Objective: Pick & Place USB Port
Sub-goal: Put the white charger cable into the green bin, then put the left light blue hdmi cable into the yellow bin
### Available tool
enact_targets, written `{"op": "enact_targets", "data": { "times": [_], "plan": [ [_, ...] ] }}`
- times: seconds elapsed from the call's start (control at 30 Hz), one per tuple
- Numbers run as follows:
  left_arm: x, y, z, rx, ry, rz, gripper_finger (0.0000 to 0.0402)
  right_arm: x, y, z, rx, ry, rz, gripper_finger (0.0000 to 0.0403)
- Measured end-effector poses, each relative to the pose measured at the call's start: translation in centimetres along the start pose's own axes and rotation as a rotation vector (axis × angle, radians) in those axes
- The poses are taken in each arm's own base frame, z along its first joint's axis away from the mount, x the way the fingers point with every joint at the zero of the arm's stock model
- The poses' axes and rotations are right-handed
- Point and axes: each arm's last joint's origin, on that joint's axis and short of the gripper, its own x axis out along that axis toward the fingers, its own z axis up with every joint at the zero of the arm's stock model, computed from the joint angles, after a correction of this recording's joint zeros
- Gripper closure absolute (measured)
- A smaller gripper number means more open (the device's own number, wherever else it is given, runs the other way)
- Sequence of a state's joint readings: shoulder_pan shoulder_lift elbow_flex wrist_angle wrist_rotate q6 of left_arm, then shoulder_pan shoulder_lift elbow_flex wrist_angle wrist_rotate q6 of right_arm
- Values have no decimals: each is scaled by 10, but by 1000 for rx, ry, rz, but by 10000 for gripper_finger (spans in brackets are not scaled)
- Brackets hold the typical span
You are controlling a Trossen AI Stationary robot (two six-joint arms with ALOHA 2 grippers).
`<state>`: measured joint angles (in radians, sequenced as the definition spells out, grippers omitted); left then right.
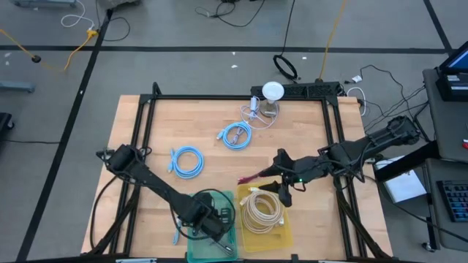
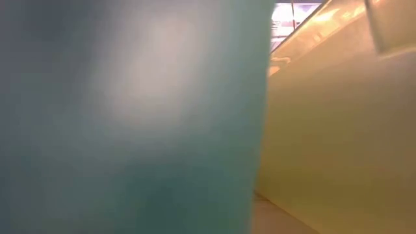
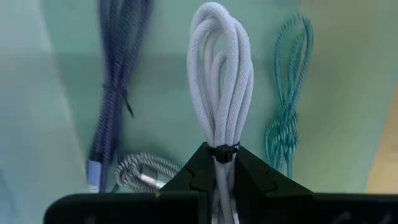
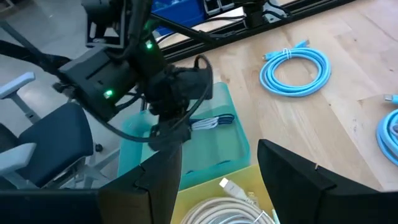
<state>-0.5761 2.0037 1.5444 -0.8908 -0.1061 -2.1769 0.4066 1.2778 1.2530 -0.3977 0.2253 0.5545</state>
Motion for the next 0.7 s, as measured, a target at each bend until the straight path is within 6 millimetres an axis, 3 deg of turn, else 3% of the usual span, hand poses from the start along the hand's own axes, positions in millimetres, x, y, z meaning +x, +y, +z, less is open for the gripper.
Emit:
{"op": "enact_targets", "data": {
  "times": [0.3, 0.53, 0.7],
  "plan": [
    [2, -5, 14, -8, -10, 48, 367, -1, 5, -3, -20, 9, 20, 200],
    [2, -7, 18, 41, 0, 50, 293, -2, 7, -4, -23, 22, 36, 200],
    [2, -8, 17, 42, 17, 54, 272, -6, 7, -3, -20, 15, 45, 200]
  ]
}}
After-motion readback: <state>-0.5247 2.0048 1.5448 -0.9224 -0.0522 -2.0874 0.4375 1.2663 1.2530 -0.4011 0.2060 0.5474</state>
